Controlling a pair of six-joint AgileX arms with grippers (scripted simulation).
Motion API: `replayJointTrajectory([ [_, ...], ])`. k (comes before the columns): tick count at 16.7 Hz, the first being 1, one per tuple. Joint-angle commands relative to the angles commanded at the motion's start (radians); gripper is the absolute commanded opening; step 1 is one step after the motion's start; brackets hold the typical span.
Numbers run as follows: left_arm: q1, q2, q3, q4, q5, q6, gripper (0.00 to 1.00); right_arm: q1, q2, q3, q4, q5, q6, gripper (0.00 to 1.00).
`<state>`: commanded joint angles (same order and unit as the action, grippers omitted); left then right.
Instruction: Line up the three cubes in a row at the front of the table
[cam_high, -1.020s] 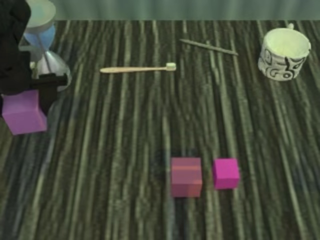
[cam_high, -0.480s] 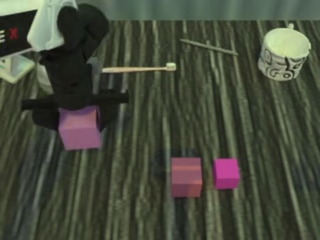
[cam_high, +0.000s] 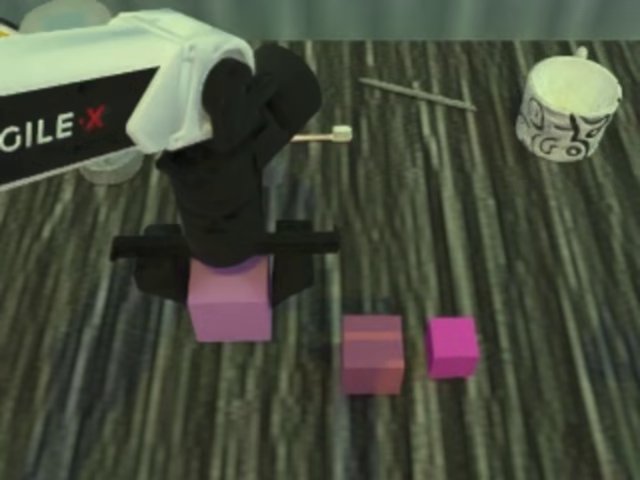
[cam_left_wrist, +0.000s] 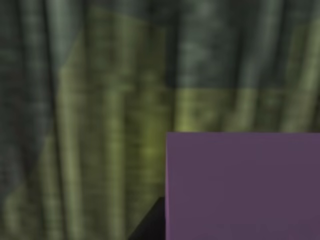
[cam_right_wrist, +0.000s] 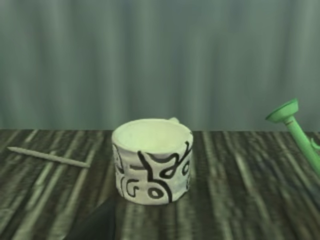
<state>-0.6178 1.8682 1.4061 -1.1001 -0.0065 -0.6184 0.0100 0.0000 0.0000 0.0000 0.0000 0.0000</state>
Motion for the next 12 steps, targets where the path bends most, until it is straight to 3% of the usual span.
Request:
replayJointTrajectory([
  [4, 0.003, 0.009, -0.010, 0.018, 0.000, 0.004, 0.00, 0.000, 0.000, 0.000, 0.000, 0.000, 0.000, 1.00],
  [12, 0.000, 0.084, -0.176, 0.261, 0.001, 0.001, 0.00, 0.000, 0.000, 0.000, 0.000, 0.000, 0.000, 1.00],
])
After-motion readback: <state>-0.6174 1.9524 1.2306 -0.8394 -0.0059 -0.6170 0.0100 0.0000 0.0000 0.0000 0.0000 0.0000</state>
